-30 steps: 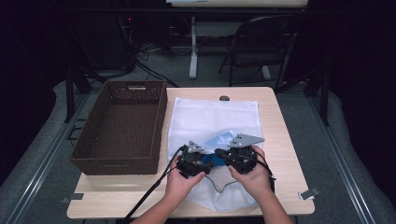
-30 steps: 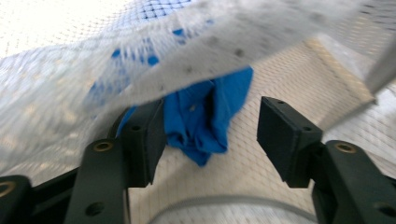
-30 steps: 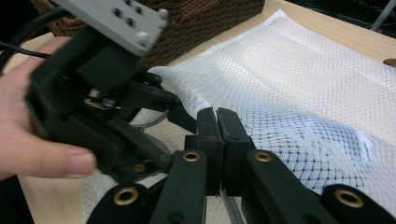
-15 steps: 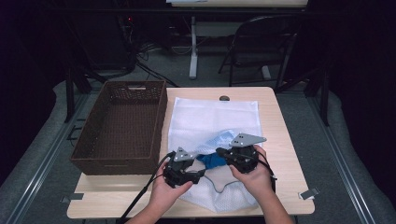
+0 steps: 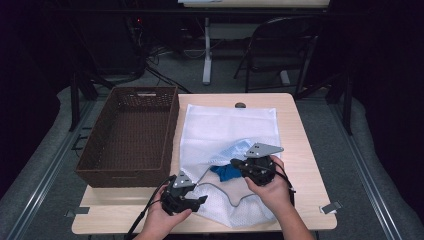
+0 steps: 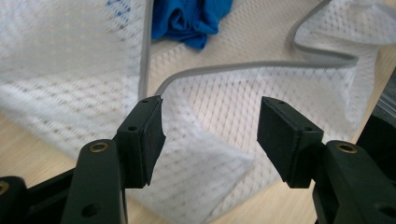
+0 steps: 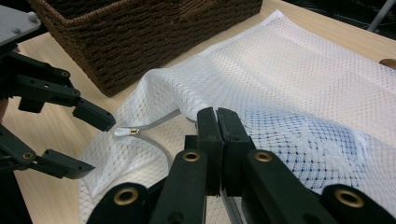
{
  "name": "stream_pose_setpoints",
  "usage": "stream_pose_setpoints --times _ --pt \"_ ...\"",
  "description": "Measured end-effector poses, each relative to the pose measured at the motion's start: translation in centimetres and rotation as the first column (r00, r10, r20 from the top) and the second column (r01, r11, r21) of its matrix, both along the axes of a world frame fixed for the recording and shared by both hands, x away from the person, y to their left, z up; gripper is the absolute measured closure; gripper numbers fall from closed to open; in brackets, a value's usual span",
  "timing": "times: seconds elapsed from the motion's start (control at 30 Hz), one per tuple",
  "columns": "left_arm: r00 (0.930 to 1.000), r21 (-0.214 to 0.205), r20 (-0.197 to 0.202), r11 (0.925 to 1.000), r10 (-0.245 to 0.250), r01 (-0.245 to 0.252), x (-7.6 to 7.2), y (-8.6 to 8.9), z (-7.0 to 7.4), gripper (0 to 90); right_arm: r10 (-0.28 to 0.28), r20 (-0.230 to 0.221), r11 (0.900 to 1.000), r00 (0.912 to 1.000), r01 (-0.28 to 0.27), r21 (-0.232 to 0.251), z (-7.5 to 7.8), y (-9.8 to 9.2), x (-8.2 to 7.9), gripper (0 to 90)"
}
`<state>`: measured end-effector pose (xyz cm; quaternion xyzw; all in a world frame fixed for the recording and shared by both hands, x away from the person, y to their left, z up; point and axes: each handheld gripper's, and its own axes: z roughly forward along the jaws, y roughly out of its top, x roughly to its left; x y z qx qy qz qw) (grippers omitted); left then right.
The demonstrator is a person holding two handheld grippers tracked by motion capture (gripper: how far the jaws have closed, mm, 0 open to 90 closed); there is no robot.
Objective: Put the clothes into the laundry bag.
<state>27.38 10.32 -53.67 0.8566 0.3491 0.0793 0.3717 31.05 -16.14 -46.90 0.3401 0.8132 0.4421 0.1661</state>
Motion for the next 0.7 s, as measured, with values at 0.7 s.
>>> stream_pose_setpoints --times 0.7 --pt "0.9993 -0.061 0.027 0.9979 0.025 -0.023 -1.5 2.9 -0.1 42.7 -0.005 -0.075 0.9983 0.9972 0.000 -0.058 -1.9 0.2 -1.7 89.1"
